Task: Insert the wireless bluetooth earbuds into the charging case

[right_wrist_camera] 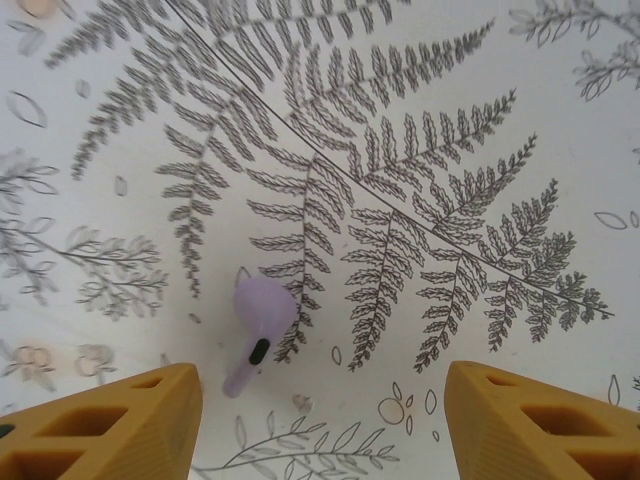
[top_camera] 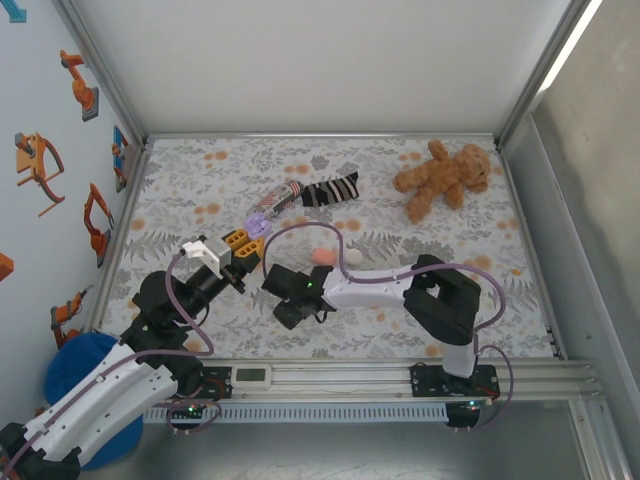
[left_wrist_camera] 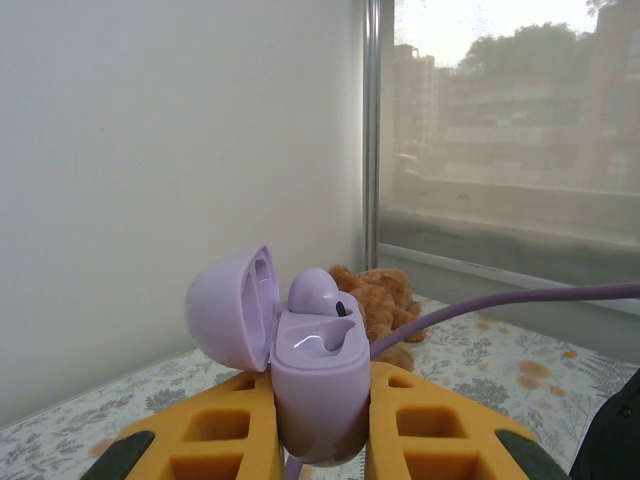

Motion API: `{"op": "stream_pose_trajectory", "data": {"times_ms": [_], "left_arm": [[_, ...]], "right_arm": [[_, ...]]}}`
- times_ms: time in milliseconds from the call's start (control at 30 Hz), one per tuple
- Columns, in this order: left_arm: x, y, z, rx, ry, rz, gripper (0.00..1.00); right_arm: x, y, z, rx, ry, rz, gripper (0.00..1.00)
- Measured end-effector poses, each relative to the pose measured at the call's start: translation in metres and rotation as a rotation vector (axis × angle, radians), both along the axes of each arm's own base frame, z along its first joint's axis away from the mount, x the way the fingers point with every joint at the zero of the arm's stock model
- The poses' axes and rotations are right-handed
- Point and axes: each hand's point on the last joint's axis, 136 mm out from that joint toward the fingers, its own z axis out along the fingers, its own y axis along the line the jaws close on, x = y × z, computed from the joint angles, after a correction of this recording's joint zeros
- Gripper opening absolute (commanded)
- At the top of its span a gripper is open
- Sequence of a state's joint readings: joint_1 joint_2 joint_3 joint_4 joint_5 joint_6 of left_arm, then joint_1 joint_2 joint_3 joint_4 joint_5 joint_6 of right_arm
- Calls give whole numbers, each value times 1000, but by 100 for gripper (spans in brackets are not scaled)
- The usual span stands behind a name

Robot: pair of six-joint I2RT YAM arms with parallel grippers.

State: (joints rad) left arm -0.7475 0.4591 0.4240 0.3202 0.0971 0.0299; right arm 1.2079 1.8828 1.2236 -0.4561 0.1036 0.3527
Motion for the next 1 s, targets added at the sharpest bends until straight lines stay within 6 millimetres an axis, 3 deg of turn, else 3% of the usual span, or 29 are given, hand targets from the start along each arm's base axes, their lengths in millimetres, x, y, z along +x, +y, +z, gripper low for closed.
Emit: {"op": "stream_pose_trajectory", "data": {"times_ms": [133,233,600,800,1000], "left_arm": [[-1,1,1,-3,-2,0,0],[-1,1,1,-4,-3,0,0],[-1,1,1,-3,-3,0,0],[-1,1,1,-3,-3,0,0],[-1,1,1,-3,-3,0,0]], "right_arm": [[-2,6,23,67,6,-7,64],[-4,8,29,96,27,-26,62],[-4,13,16,115,145,-99,53],[-2,16,1,83,162,-105,52],[4,22,-2,82,162,-111,47]]}}
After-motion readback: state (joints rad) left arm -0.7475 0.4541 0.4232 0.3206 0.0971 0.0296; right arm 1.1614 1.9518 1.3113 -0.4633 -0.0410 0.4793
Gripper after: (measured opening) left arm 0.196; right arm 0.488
